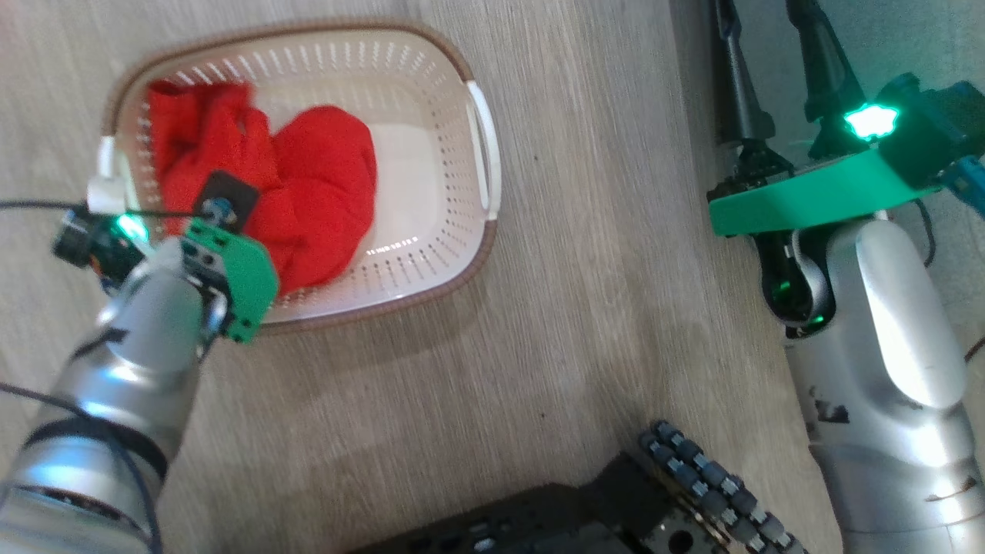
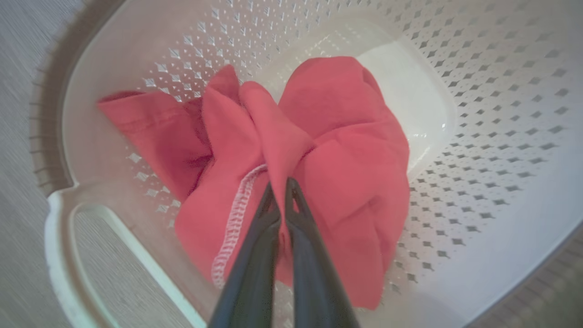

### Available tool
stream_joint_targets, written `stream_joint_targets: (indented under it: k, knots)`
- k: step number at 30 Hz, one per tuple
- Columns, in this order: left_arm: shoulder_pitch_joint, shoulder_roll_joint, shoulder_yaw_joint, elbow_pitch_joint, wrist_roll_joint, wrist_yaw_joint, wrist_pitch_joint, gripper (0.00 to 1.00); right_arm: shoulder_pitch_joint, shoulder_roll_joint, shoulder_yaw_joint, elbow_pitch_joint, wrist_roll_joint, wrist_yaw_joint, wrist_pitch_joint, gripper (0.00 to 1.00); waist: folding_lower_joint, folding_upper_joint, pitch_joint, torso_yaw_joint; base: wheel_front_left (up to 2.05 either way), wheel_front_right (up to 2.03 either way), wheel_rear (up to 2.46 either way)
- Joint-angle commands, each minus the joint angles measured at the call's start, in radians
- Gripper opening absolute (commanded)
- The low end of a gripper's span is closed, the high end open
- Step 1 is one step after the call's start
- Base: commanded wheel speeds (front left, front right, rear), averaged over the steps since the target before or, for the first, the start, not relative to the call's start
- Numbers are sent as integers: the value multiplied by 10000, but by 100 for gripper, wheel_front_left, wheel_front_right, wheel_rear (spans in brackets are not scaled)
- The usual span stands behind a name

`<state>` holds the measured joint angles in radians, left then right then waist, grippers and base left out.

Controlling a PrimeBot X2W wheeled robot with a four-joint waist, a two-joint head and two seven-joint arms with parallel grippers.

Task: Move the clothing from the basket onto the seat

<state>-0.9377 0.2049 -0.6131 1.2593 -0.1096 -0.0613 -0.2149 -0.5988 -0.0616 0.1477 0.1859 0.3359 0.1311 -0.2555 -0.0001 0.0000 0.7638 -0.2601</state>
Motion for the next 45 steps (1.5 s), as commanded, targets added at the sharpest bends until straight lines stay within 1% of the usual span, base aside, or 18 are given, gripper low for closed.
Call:
stream_joint_targets:
  k: [1, 10, 19, 27, 32, 40, 45]
  knots:
    - [312, 129, 267, -74, -141, -47, -165, 0, 440, 114, 58, -228, -99, -4, -63, 100, 1, 0, -507, 241, 0, 0, 0]
    - [1171, -653, 605, -795, -882, -327, -459, 0, 1059, 114, -168, 426, -612, -4, -63, 100, 1, 0, -2259, 1151, 0, 0, 0]
    - [2363, -773, 1127, -2876, -1353, -408, -467, 0, 1661, 114, -282, 947, -732, -4, -63, 100, 1, 0, -3795, 1684, 0, 0, 0]
    - [3258, -953, 1600, -4546, -1573, -456, -468, 0, 2256, 114, -197, 1397, -703, -4, -63, 100, 1, 0, -5092, 1848, 0, 0, 0]
    - [3506, -1155, 1690, -5555, -1667, -534, -468, 0, 2630, 114, -166, 1633, -673, -4, -63, 100, 1, 0, -5725, 1915, 0, 0, 0]
    - [3276, -1401, 1520, -6922, -1950, -626, -468, 0, 3050, 114, -104, 1857, -640, -4, -63, 100, 1, 0, -6359, 1869, 0, 0, 0]
    - [2944, -1460, 1292, -7482, -2126, -651, -469, 0, 3204, 114, -61, 1931, -627, -4, -63, 100, 1, 0, -6586, 1803, 0, 0, 0]
